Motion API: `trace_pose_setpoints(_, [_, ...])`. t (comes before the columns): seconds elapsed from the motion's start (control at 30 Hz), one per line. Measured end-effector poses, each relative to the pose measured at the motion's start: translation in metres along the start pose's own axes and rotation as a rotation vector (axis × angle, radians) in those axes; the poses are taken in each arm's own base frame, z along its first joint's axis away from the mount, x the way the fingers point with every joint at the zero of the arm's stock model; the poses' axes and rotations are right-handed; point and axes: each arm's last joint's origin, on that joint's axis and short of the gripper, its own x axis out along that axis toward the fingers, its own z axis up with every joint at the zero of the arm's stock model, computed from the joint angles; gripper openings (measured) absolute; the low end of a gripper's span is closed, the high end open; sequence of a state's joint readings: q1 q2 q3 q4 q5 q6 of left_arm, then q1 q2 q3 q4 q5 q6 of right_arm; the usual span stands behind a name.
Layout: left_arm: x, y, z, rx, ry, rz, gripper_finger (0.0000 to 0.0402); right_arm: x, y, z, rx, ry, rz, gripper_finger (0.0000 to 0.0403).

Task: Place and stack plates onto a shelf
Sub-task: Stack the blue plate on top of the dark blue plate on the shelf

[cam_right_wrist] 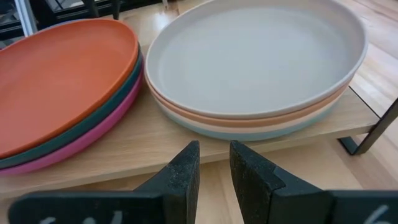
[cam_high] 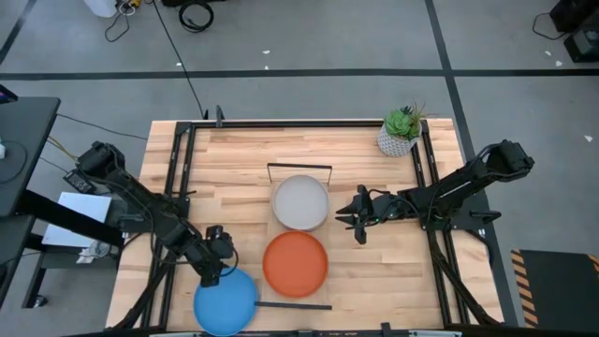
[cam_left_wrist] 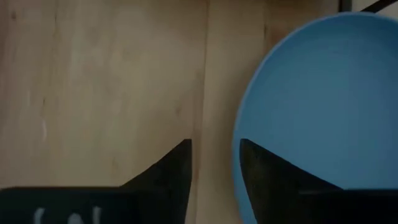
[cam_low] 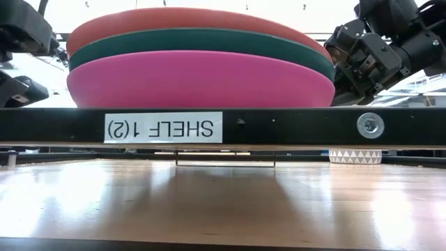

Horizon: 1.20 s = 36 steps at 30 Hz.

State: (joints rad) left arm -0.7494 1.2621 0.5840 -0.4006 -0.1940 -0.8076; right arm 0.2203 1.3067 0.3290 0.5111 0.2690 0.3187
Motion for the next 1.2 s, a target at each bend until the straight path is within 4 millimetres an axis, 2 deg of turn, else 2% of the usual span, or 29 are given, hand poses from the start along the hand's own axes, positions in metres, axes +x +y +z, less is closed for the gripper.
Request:
trace_pose_setpoints(0.13, [0.003, 0.001, -0.002, 0.039, 0.015, 0.015, 0.0161, 0.000, 0.000, 0.000, 0.000, 0.000, 0.000, 0.0094])
trace_pose_setpoints(0.3, [0.015, 0.001, -0.006, 0.086, 0.066, 0.052, 0.0156, 0.000, 0.000, 0.000, 0.000, 0.000, 0.001, 0.0094])
trace_pose_setpoints(0.43, [0.025, 0.001, -0.009, 0.125, 0.094, 0.076, 0.0127, 0.000, 0.000, 0.000, -0.005, 0.001, 0.000, 0.0094])
trace_pose_setpoints(0.57, [0.027, 0.000, -0.008, 0.143, 0.093, 0.069, 0.0071, 0.000, 0.000, 0.000, -0.006, 0.002, 0.000, 0.0094])
trace_pose_setpoints(0.63, [0.026, -0.001, -0.007, 0.150, 0.083, 0.059, 0.0033, 0.000, 0.000, 0.000, -0.007, 0.002, 0.000, 0.0094])
trace_pose_setpoints(0.7, [0.022, -0.003, -0.005, 0.150, 0.065, 0.036, 0.0015, 0.000, 0.000, 0.000, -0.007, 0.002, 0.000, 0.0094])
trace_pose_setpoints(1.2, [-0.008, 0.007, 0.003, 0.124, -0.029, 0.032, 0.0012, 0.000, 0.000, 0.000, -0.007, 0.004, -0.001, 0.0094])
